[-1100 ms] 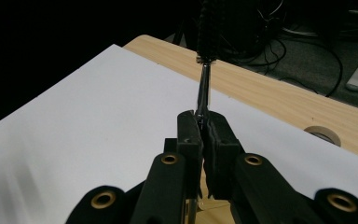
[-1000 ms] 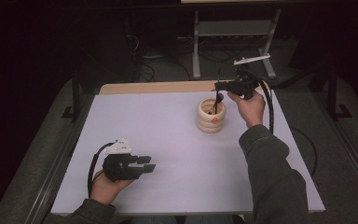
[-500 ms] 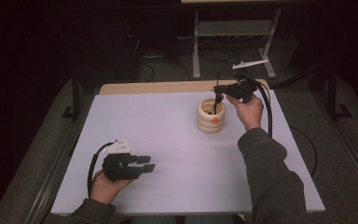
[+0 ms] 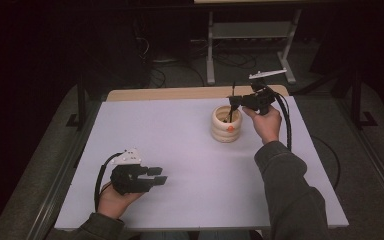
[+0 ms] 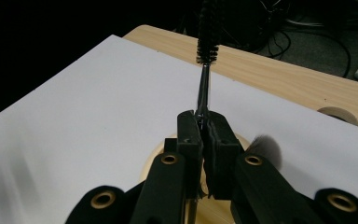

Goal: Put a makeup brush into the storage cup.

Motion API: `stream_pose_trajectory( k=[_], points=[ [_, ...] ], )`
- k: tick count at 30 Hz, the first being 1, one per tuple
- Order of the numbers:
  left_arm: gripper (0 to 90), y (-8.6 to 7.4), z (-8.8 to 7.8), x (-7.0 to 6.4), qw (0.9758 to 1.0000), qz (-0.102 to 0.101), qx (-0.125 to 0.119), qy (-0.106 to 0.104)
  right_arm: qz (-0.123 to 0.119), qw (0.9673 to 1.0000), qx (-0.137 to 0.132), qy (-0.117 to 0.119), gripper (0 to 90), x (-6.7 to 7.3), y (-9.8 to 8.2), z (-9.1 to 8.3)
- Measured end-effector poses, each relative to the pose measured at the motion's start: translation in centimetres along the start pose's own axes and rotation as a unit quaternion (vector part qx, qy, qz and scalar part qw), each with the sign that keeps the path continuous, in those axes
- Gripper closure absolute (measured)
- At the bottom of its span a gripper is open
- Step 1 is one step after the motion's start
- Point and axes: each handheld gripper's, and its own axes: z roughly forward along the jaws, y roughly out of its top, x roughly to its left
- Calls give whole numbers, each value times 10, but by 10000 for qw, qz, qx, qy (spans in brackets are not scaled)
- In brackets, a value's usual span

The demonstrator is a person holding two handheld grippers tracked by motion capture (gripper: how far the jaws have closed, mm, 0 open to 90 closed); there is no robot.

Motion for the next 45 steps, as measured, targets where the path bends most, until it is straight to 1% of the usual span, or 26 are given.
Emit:
stream_pose_trajectory(
  k=[3, 6, 9, 13, 18, 20, 24, 29, 34, 35, 39, 40, 42, 45],
  points=[
    [592, 0, 0, 0, 10000, 26, 32, -2, 7, 10000, 6, 3, 846, -1, -3, 1],
    [592, 0, 1, 0, 10000, 2, 6, -11, 38, 10000, -52, 9, 846, -1, -7, 2],
    [592, 0, 1, -1, 10000, -21, 2, -16, 35, 10000, -37, 20, 846, 0, -9, 4],
    [592, 0, 1, -1, 10000, -4, 16, -12, 2, 10000, -28, 4, 845, 2, -12, 6],
    [591, 0, 1, -1, 10000, -13, 9, -14, 30, 10000, 5, 10, 843, 2, -16, 9],
    [591, 0, 2, -1, 10000, 10, 8, -17, 45, 10000, -1, 31, 841, 1, -18, 10],
    [590, 0, 2, 0, 10000, 65, 61, -23, 51, 10000, 46, -21, 839, 1, -22, 11],
    [590, 0, 2, -1, 10000, 25, 34, -25, 31, 10000, 13, -27, 838, 2, -26, 9],
    [590, 0, 3, -2, 10000, 32, 57, -32, 0, 10000, 86, -32, 837, 3, -28, 9],
    [590, 0, 4, -2, 10000, -15, 20, -32, -19, 9999, 124, -52, 836, 4, -29, 10],
    [589, 0, 4, -2, 10000, -10, 29, -29, -3, 9999, 150, -62, 835, 4, -31, 11],
    [588, 0, 3, -2, 10000, 24, 57, -29, -14, 9999, 161, -47, 835, 4, -31, 11],
    [585, 0, 3, -1, 10000, 15, 54, -34, -35, 9998, 200, -55, 832, 5, -32, 11],
    [581, 0, 4, -1, 10000, 23, 67, -29, -40, 9997, 225, -93, 793, 6, -32, 11]
  ],
)
